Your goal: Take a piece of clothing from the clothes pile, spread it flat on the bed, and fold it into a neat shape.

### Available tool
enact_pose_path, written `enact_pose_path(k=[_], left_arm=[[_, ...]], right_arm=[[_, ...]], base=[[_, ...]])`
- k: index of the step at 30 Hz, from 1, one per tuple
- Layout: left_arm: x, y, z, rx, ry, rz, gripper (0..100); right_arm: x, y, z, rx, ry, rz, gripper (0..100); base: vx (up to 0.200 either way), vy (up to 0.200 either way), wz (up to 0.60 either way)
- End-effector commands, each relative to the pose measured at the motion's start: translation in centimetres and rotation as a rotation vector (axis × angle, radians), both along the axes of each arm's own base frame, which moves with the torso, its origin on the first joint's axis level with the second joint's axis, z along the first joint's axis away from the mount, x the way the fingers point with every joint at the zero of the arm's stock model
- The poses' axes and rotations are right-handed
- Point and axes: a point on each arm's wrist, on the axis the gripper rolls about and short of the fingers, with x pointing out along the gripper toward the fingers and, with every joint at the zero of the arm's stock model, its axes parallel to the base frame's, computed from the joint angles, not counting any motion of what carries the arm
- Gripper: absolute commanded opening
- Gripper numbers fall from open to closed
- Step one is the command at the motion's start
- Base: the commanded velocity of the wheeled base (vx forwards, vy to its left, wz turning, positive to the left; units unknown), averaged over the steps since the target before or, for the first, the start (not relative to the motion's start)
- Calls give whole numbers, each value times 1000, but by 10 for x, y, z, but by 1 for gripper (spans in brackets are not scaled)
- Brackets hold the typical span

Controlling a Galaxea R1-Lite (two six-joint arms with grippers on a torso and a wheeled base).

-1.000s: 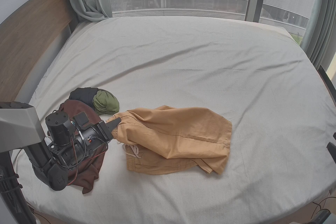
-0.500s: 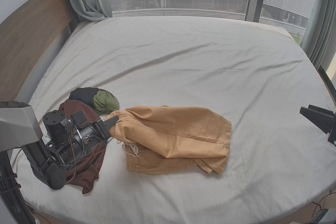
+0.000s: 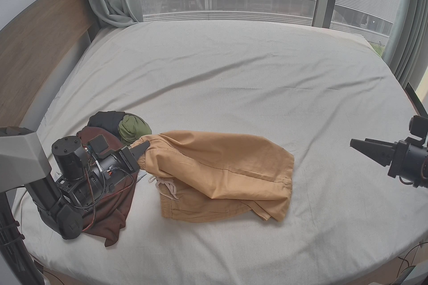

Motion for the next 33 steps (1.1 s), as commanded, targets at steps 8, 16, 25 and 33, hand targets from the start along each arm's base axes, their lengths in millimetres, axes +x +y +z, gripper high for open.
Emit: enact_pose_path(k=[8, 16, 25, 33], left_arm=[[3, 0, -4, 2, 7, 4, 0], [3, 2, -7, 10, 16, 8, 0], [1, 2, -6, 12, 17, 7, 0], [3, 3, -6, 10, 15, 13, 0]], right_arm=[[61, 14, -66, -11, 212, 10, 100], [77, 19, -85, 48, 253, 7, 100], [94, 34, -111, 103, 282, 18, 100], [108, 35, -140, 103, 277, 8, 100]], base=[[0, 0, 0], [0, 0, 0], [0, 0, 0], [0, 0, 0]])
